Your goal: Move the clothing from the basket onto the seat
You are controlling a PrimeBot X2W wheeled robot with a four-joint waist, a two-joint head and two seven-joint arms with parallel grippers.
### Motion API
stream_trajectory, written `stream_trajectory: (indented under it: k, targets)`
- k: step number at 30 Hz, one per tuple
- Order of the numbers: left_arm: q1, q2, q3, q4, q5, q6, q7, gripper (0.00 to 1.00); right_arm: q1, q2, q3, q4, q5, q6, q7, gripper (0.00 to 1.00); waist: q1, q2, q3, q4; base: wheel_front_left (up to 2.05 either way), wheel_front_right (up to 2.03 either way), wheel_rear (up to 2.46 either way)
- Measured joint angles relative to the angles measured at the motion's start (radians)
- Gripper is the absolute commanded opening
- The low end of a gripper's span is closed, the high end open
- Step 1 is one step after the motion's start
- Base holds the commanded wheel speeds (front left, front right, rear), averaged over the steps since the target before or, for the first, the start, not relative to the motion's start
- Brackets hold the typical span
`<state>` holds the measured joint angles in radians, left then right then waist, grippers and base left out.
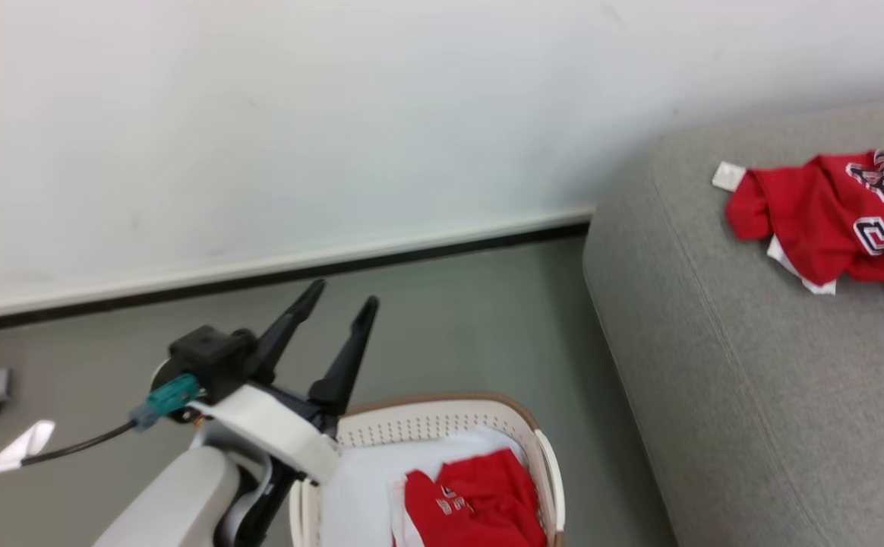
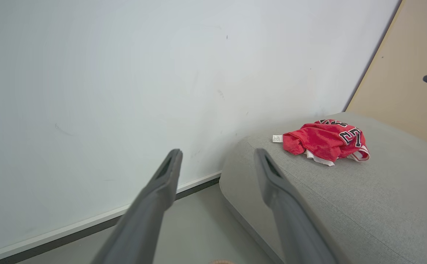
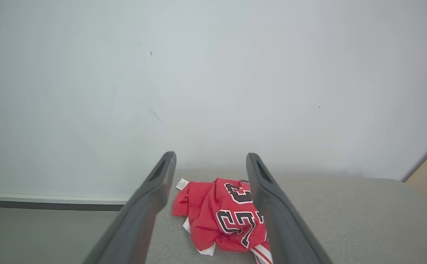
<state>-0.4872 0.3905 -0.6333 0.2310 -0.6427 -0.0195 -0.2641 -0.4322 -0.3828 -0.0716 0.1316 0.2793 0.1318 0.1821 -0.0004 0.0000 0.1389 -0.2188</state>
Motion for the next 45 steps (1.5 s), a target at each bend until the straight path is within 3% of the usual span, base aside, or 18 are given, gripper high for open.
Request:
stream_trajectory:
  k: [17, 26, 35, 45]
  targets:
    - [0.271, -0.086, 0.371, 0.020, 0.096, 0.029, 0.000, 1.00, 0.197, 0.165, 0.146, 0.050, 0.085, 0.000, -0.283, 1.00, 0.0002, 0.0000, -0.144, 0.112, 0.00, 0.00, 0.00]
    - [0.377, -0.190, 0.564, 0.006, 0.224, 0.005, 0.000, 1.00, 0.305, 0.221, 0.185, 0.131, 0.090, 0.000, -0.414, 1.00, 0.0003, 0.0000, -0.163, 0.145, 0.00, 0.00, 0.00]
    - [0.415, -0.272, 0.665, 0.013, 0.342, -0.061, 0.000, 1.00, 0.321, 0.278, 0.208, 0.180, 0.043, 0.000, -0.443, 1.00, 0.0004, 0.0000, -0.145, 0.143, 0.00, 0.00, 0.00]
    - [0.411, -0.310, 0.700, 0.023, 0.397, -0.100, 0.000, 1.00, 0.308, 0.311, 0.200, 0.162, 0.020, 0.000, -0.444, 1.00, 0.0004, 0.0001, -0.137, 0.140, 0.00, 0.00, 0.00]
